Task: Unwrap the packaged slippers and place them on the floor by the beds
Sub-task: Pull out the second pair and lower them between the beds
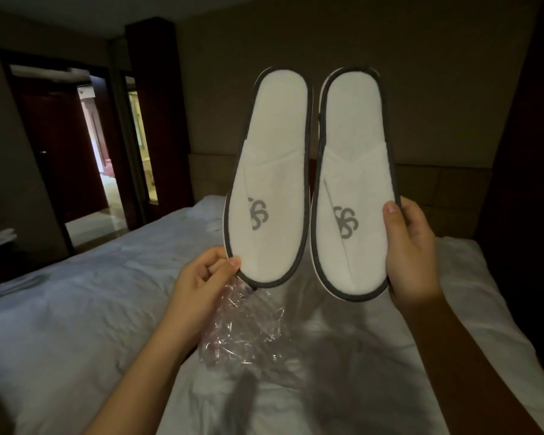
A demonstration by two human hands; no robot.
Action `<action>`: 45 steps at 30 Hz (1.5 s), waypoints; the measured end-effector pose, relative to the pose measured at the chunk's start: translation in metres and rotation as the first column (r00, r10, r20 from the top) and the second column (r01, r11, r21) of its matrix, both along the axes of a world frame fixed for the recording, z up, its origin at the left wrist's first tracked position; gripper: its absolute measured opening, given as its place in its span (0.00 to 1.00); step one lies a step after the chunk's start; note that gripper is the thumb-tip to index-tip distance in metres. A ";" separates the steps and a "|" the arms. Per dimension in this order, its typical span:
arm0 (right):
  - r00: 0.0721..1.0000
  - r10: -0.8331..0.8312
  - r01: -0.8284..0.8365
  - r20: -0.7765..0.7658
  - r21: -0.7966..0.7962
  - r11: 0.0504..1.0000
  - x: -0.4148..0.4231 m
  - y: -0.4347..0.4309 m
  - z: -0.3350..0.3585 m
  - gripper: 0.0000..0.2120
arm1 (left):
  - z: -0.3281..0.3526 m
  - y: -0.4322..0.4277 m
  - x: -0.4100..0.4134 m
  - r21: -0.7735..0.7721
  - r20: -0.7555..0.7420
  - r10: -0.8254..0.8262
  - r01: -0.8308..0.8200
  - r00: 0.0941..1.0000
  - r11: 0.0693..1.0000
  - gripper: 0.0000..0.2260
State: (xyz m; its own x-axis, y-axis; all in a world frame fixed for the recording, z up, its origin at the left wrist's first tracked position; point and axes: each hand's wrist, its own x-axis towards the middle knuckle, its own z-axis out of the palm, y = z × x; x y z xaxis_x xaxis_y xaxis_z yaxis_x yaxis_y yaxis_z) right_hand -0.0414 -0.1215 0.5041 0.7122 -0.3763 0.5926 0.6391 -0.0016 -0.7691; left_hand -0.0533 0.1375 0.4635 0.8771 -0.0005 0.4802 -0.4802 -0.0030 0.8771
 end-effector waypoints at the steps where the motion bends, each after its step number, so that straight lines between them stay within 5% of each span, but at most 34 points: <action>1: 1.000 -0.002 0.002 -0.008 0.005 1.000 0.001 0.008 -0.001 0.07 | -0.001 0.007 -0.001 0.001 -0.004 0.004 -0.004 1.000 1.000 0.18; 16: 0.976 -0.190 0.193 -0.105 0.022 0.981 0.002 0.179 -0.045 0.07 | -0.029 0.180 0.022 0.188 -0.077 0.029 -0.014 0.997 0.982 0.09; 34: 0.939 -0.095 0.087 -0.331 -0.038 0.995 0.030 0.303 -0.105 0.08 | -0.090 0.297 0.014 0.171 -0.238 0.154 -0.115 0.959 0.979 0.11; 45: 0.891 -0.202 0.242 -0.407 0.049 0.969 0.046 0.413 -0.148 0.07 | -0.126 0.402 0.067 0.211 -0.328 0.070 0.001 0.942 0.978 0.09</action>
